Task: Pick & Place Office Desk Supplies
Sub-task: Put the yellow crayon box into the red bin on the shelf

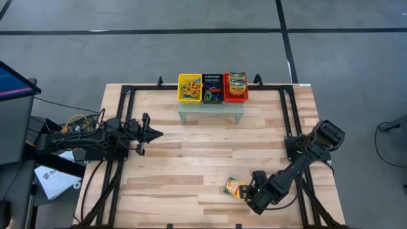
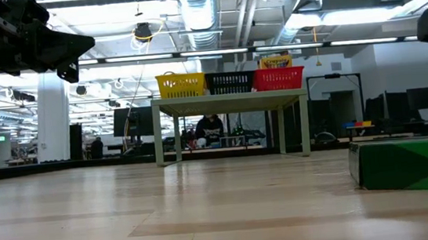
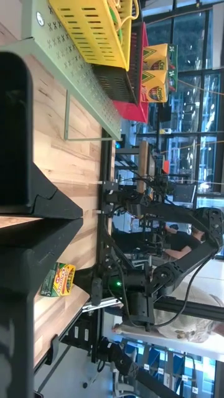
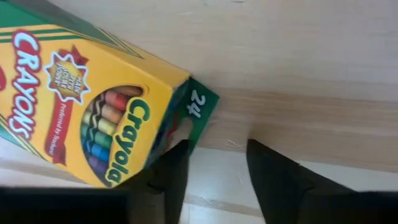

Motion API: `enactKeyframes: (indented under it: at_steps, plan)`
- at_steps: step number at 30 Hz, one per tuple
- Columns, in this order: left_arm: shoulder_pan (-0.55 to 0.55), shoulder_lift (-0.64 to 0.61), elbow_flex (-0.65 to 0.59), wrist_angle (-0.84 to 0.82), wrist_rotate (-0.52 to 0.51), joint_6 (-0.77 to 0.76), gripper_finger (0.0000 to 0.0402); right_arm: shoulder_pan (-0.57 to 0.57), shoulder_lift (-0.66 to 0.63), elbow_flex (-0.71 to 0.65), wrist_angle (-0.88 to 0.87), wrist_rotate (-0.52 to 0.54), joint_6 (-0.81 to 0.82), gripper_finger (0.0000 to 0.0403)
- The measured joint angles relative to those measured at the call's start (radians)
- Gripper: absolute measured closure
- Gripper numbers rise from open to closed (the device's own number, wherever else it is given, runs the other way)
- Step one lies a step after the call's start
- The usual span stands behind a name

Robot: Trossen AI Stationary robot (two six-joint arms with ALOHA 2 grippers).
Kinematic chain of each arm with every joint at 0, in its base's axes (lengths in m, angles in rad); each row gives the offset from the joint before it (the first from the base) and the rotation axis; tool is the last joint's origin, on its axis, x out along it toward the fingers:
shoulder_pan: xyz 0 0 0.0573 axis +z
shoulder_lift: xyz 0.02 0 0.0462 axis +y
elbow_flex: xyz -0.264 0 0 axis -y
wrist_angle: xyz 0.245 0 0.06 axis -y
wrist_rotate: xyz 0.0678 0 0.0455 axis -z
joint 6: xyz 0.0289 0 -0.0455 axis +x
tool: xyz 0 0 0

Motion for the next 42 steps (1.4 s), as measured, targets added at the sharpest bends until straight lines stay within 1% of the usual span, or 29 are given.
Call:
enactKeyframes:
  at_steps: [6, 11, 16, 24, 26, 30, 32, 39, 42]
  plan:
    - [0.0, 0.0, 0.0, 0.0, 0.0, 0.0, 0.0402, -0.007, 0.002, -0.002, -0.004, -0.011, -0.012, 0.0339]
    - [0.0, 0.0, 0.0, 0.0, 0.0, 0.0, 0.0402, -0.005, 0.004, -0.002, -0.001, -0.01, -0.028, 0.0393]
    - [0.0, 0.0, 0.0, 0.0, 0.0, 0.0, 0.0402, -0.005, 0.003, 0.016, -0.017, -0.007, -0.067, 0.0401]
    - [0.0, 0.0, 0.0, 0.0, 0.0, 0.0, 0.0402, -0.018, -0.003, 0.121, -0.185, 0.024, -0.117, 0.0402]
    - [0.0, 0.0, 0.0, 0.0, 0.0, 0.0, 0.0402, -0.018, -0.003, 0.142, -0.231, 0.028, -0.118, 0.0402]
    - [0.0, 0.0, 0.0, 0.0, 0.0, 0.0, 0.0402, -0.011, -0.003, 0.154, -0.243, 0.034, -0.087, 0.0387]
    - [0.0, 0.0, 0.0, 0.0, 0.0, 0.0, 0.0402, -0.004, -0.002, 0.154, -0.242, 0.031, -0.074, 0.0367]
    - [0.0, 0.0, 0.0, 0.0, 0.0, 0.0, 0.0402, 0.015, -0.002, 0.154, -0.262, 0.03, -0.023, 0.0272]
    - [0.0, 0.0, 0.0, 0.0, 0.0, 0.0, 0.0402, 0.014, -0.002, 0.154, -0.255, 0.034, -0.019, 0.025]
